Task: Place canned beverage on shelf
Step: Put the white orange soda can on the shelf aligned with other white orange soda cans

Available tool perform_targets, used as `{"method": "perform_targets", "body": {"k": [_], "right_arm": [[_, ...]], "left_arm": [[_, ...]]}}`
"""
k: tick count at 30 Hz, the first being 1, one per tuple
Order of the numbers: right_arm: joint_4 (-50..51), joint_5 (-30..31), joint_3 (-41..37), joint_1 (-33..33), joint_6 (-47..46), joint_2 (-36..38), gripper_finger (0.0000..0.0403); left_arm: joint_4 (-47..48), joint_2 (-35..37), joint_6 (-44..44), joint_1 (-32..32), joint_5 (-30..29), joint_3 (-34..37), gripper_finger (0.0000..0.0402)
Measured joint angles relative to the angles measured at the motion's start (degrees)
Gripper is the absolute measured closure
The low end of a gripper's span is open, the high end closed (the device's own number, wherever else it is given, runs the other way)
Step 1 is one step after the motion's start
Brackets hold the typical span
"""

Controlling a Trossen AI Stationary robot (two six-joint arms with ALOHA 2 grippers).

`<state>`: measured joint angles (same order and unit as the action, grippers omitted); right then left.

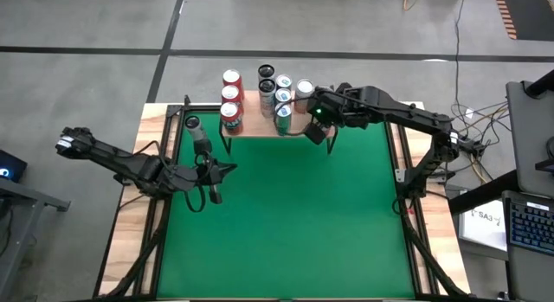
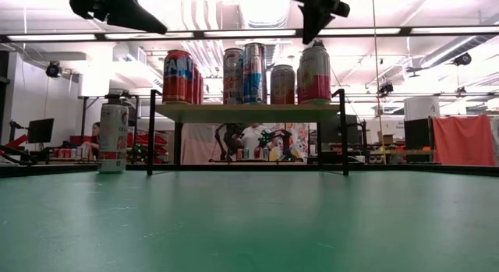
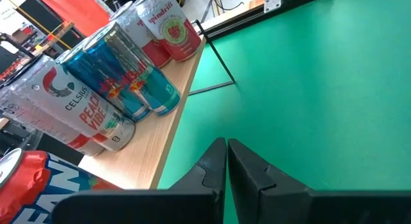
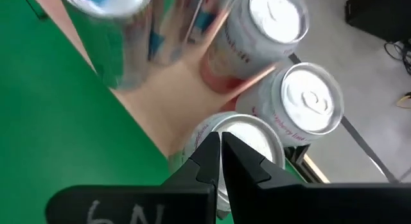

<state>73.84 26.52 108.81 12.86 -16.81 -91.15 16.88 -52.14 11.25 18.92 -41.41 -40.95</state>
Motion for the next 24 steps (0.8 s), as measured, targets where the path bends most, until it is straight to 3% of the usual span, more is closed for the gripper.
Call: {"method": "perform_targets", "body": {"k": [2, 7, 10, 14, 18, 24], "right_arm": [[-0.04, -1.19, 1.18, 0.0, -0.07, 0.04, 0.0394], [-0.16, -12.67, 2.33, 0.0, -0.09, 0.04, 0.0394], [0.81, -14.58, 1.46, -0.05, -1.09, 0.07, 0.0394], [5.2, -14.24, 0.18, 0.04, -3.4, 0.06, 0.0394], [8.5, -9.34, 0.14, 0.01, -5.62, 0.07, 0.0394], [8.9, -6.75, 0.14, 0.28, -5.74, 0.07, 0.0394]], "left_arm": [[-0.02, 0.0, 0.0, 0.0, -0.02, 0.0, 0.0402], [-0.14, 0.0, -0.02, 0.0, 0.0, 0.0, 0.0402], [-0.13, -0.02, -0.02, 0.0, -0.02, 0.0, 0.0402], [-0.14, -0.02, -0.02, 0.0, -0.02, 0.01, 0.0402], [-0.13, -0.02, -0.02, 0.0, -0.02, 0.07, 0.0402], [-0.15, -0.04, -0.02, 0.0, -0.02, 0.09, 0.0402]]}}
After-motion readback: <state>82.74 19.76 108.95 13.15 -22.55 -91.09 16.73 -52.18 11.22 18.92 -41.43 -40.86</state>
